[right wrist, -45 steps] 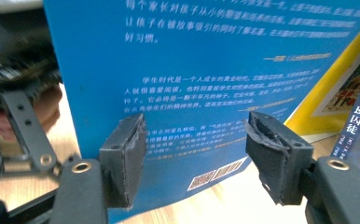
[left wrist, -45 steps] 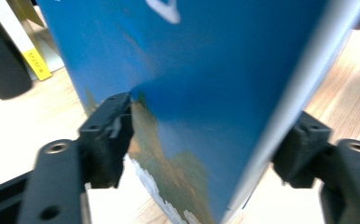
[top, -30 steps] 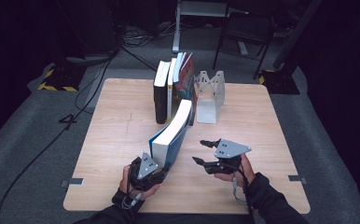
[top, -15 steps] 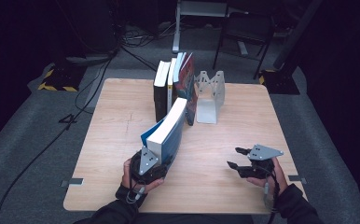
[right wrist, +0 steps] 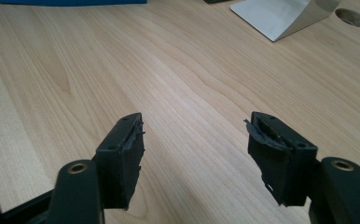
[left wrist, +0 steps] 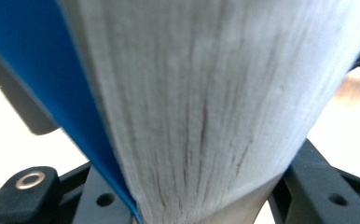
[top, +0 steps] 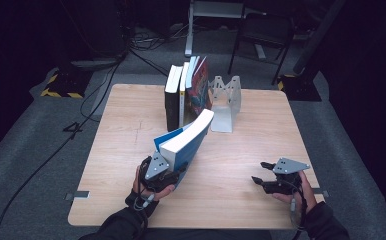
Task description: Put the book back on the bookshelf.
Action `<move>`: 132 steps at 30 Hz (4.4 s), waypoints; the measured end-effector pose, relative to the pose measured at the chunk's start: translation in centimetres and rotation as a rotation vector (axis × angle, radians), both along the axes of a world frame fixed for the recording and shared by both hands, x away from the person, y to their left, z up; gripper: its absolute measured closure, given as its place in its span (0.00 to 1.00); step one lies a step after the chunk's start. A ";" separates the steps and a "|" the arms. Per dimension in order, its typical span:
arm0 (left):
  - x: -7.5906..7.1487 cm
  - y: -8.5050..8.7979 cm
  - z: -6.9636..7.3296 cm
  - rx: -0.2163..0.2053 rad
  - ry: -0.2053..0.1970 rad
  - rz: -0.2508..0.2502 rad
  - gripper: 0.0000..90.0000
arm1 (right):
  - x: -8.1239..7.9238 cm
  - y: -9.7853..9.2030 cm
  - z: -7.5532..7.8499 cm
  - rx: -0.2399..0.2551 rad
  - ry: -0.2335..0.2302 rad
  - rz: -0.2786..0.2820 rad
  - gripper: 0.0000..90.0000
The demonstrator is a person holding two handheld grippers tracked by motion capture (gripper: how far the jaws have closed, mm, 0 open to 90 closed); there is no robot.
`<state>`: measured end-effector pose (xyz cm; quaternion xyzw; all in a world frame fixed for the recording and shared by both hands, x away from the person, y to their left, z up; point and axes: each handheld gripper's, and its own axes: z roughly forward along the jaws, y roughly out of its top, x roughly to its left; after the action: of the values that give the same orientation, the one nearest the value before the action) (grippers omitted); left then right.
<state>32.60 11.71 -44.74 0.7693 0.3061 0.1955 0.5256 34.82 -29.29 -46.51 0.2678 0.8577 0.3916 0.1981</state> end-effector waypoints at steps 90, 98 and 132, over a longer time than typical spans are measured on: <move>1.9 -6.9 -2.7 0.266 -0.010 -0.164 0.41 | -3.1 2.4 6.8 0.201 -0.125 0.341 0.66; 2.4 -8.4 -3.6 0.339 -0.018 -0.200 0.37 | -3.3 2.9 7.6 0.180 -0.135 0.292 0.62; 2.0 -6.2 -3.3 0.319 0.144 -0.285 0.29 | -0.9 6.5 14.7 -0.034 0.098 0.229 0.65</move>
<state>34.57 5.48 -48.03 0.8901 0.1964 0.1098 0.3963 33.88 -22.81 -31.79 0.1835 0.8980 0.3832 0.1144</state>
